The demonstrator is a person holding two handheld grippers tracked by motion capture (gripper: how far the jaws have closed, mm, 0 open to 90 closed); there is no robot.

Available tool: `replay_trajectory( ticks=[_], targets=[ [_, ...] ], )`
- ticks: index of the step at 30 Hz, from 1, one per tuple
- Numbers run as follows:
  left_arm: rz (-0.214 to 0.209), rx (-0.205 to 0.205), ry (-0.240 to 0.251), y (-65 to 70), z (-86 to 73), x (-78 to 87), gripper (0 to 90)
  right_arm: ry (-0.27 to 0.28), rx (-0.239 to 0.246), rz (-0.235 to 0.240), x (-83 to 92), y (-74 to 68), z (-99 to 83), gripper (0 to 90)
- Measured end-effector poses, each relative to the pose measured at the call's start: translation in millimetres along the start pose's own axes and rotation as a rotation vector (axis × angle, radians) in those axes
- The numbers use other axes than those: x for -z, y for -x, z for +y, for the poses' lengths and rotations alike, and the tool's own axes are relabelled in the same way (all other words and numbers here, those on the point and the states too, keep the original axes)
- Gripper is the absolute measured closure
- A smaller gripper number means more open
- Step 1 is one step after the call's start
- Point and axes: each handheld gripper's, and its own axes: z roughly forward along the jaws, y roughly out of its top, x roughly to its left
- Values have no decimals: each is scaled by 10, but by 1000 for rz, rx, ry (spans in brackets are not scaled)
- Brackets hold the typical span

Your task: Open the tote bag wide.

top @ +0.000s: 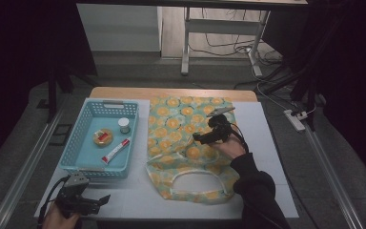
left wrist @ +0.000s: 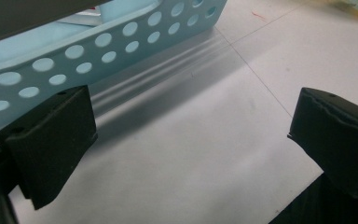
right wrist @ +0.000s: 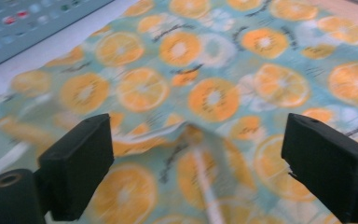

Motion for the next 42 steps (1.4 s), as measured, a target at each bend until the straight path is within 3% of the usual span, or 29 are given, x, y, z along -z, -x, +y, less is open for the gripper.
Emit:
replay_trajectory(
  ticks=[6,19,32,35,38,42],
  targets=[
    [1,0,0,3,1,-1,6,-45,49,18,63,-193,-145,0],
    [-1,1,2,1,1,1,6,-87,58,83,110,-436,-417,0],
    [0,-2,0,3,3,0,7,-151,138,33,-110,-523,-634,0],
    [0,-1,1,3,2,0,7,-160,160,9,-151,-536,-652,56],
    [1,-1,1,4,2,0,7,-149,146,16,-154,-523,-655,104],
    [1,-3,0,4,3,0,8,-128,161,34,-109,-519,-659,302]
  ],
)
